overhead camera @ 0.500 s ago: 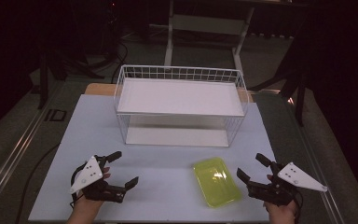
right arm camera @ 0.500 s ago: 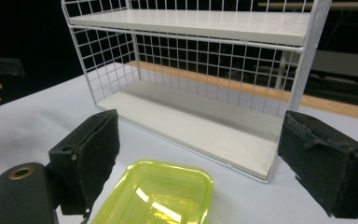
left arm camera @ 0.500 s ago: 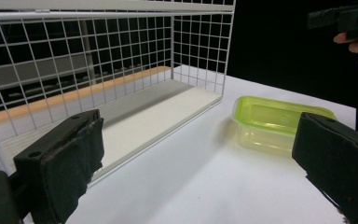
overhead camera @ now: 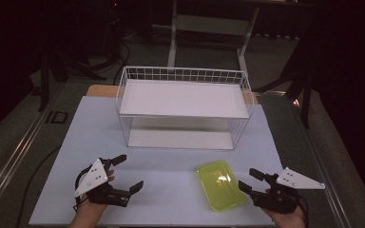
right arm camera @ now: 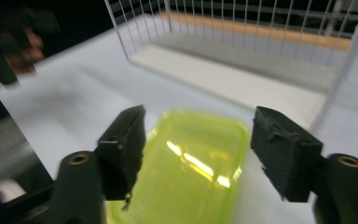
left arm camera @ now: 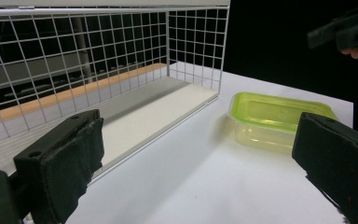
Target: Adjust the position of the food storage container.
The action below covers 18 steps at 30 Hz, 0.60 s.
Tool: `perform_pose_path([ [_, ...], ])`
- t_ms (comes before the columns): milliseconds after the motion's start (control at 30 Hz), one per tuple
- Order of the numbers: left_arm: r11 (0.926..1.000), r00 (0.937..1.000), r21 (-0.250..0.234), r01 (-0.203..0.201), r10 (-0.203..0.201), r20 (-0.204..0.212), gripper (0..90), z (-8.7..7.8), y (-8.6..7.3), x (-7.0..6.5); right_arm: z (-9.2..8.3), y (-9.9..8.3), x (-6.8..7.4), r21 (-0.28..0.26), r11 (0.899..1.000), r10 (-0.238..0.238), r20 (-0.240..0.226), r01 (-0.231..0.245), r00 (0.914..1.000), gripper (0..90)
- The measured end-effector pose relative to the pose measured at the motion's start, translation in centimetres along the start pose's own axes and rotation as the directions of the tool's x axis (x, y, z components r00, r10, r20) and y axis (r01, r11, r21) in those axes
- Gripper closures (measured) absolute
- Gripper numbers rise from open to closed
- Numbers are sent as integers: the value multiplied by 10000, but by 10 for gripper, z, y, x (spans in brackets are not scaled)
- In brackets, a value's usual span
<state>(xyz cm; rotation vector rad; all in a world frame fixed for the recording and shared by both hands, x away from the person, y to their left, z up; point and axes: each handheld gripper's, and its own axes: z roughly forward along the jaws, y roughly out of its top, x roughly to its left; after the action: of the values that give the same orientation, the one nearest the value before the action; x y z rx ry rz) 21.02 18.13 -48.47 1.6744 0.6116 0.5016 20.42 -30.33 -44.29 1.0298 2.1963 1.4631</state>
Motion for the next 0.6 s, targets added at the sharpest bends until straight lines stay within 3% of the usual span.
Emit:
perform_pose_path([
  [67,10000,10000,25,-12,12,0,29,1,0,0,-2,-5,1,277,9994,202,-222,-196,9995,480],
  [233,9999,10000,97,-29,28,48,29,2,-1,0,-6,-17,8,1102,9939,11,-342,27,9994,603],
  [300,9999,10000,102,-64,64,53,29,2,0,-1,-9,-22,8,1399,9901,213,-640,-121,9977,685],
  [433,9999,10000,98,-64,64,55,29,2,-1,0,-12,-34,7,2080,9781,209,-614,-77,9979,842],
  [500,9999,10000,104,-78,77,35,29,2,-1,0,-13,-40,5,2318,9727,178,-627,-28,9979,895],
  [600,9999,10000,122,-92,91,38,29,2,-1,0,-13,-48,2,2756,9612,112,-705,86,9974,898],
])
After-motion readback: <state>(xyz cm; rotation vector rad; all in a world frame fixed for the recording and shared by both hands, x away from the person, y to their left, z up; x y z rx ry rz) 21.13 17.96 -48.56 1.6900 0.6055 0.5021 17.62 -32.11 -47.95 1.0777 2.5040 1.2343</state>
